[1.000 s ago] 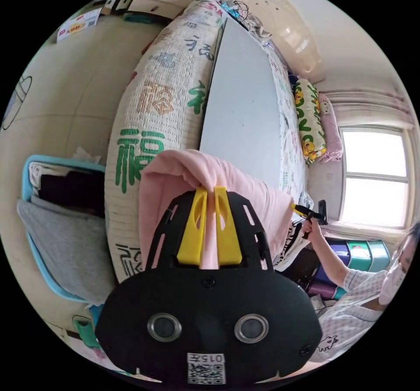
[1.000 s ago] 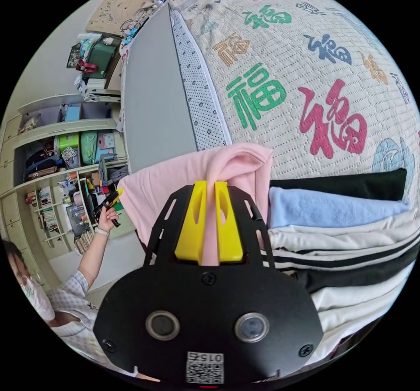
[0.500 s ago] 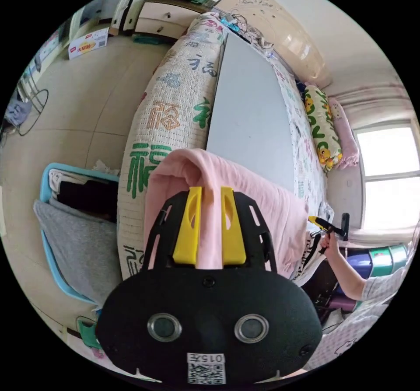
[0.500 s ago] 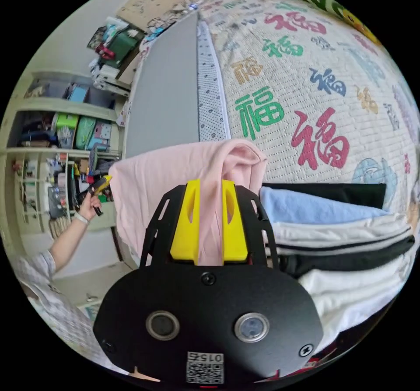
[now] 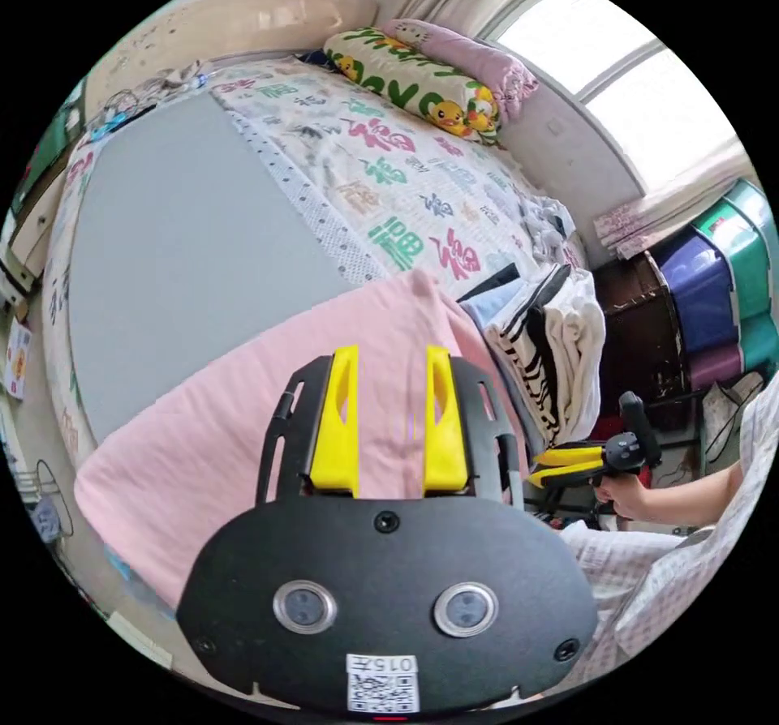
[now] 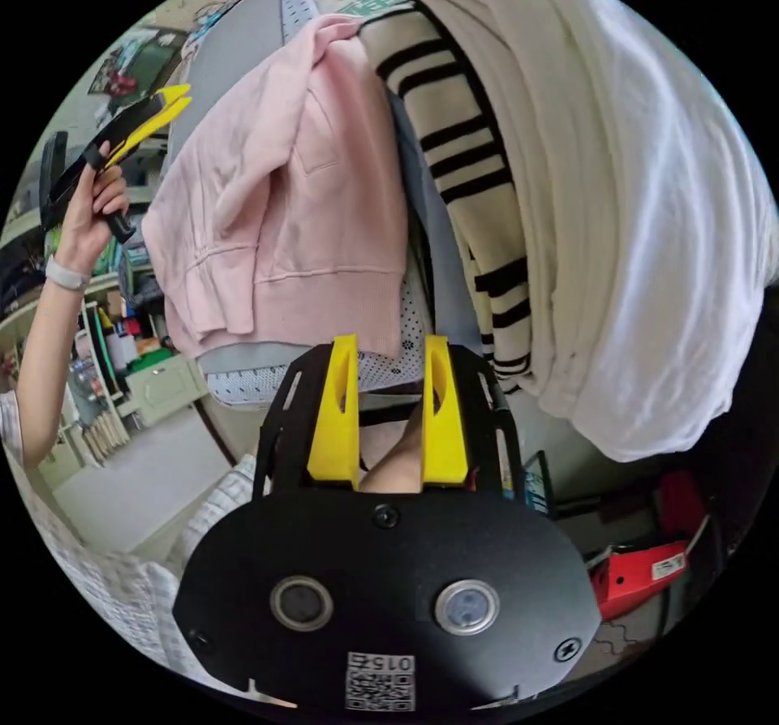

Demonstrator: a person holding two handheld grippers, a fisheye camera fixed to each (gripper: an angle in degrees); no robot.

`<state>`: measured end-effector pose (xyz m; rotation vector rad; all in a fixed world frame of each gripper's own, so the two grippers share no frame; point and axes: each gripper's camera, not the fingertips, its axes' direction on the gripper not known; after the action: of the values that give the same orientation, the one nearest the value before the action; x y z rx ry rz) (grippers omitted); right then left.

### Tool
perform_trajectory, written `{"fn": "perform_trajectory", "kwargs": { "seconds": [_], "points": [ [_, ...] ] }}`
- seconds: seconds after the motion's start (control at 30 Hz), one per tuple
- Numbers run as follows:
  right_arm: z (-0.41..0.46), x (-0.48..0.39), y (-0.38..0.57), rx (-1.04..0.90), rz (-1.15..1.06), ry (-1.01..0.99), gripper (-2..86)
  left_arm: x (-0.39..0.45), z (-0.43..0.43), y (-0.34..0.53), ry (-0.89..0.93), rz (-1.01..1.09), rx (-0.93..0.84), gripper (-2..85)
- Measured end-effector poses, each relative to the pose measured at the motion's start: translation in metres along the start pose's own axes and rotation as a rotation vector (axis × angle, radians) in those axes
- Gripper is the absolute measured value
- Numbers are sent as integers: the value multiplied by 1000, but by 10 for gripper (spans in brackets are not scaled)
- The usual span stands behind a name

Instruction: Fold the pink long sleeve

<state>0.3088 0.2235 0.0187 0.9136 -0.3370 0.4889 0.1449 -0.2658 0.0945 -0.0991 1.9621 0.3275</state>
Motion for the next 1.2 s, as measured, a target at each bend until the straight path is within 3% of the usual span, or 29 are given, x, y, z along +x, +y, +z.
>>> {"fn": "perform_trajectory", "kwargs": {
  "seconds": [0.13,0.27,0.37,0.6,0.8,0.97,1.2],
  "points": [
    [18,13,-14,-18,16,-87,122,57,78,-120,20,152,-91,128],
    [19,20,-8,2,23,-104,104,87,164,-193,24,187,-317,135],
    [17,24,-7,-24,30,-104,76,102,207,-213,-90,237,-434,114],
    [-1,33,2,-24,-26,-205,18,111,225,-230,-159,219,-548,50],
    [-63,45,27,63,-80,-258,6,102,174,-228,-110,196,-397,27],
    [-137,9,53,121,-224,-113,3,85,104,-209,61,166,-188,20],
    [-204,-75,86,85,-416,-188,1,-5,-42,-109,333,42,156,18]
  ]
}}
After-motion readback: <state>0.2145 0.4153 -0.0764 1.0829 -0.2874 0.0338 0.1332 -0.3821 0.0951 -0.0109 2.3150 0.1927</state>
